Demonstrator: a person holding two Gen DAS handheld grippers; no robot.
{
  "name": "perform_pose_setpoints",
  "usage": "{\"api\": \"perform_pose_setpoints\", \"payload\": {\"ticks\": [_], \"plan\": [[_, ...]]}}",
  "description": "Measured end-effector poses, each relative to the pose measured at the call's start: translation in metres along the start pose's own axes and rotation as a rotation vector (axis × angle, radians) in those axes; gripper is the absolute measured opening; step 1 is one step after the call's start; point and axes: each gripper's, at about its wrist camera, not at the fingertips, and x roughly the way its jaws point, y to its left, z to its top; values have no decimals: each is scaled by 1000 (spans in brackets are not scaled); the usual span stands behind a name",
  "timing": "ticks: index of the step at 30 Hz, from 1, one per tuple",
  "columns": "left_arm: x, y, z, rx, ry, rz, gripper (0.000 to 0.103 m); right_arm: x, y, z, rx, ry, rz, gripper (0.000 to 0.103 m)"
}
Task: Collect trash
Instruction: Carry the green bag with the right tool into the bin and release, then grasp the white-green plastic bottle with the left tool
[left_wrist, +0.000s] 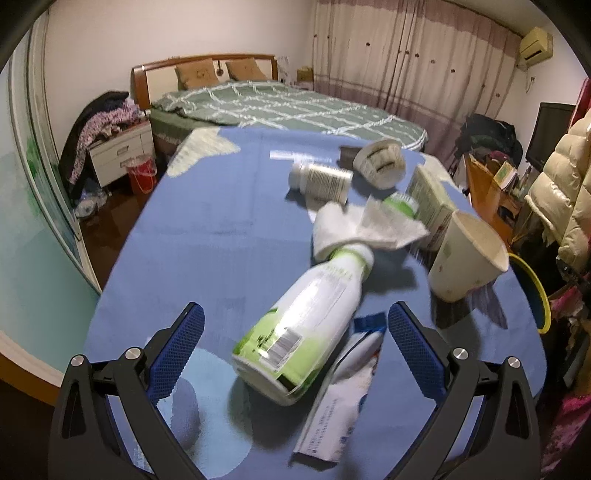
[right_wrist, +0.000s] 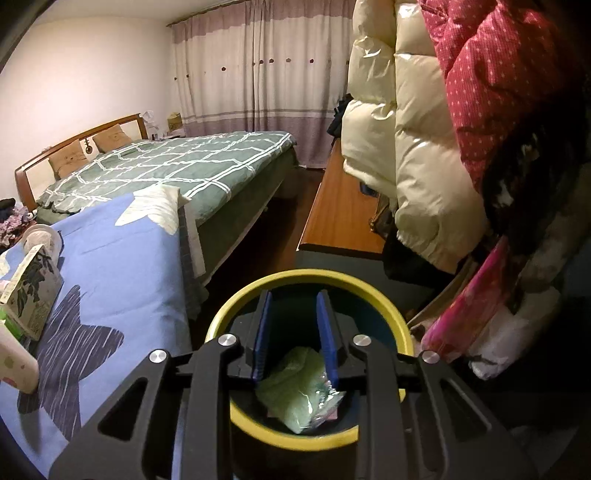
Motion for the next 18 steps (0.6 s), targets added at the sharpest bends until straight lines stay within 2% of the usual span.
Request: {"api": "perform_pose_setpoints", "payload": {"ticks": [8, 13, 18], "plan": [[22, 6, -10, 17, 47, -44, 94, 2, 10, -10, -11, 21, 30, 25], [30, 5, -16, 63, 74, -60, 85, 1, 12, -13, -10, 26, 45, 25], [33, 14, -20, 68, 73, -132, 75, 1, 13, -14, -7, 31, 63, 25]]}}
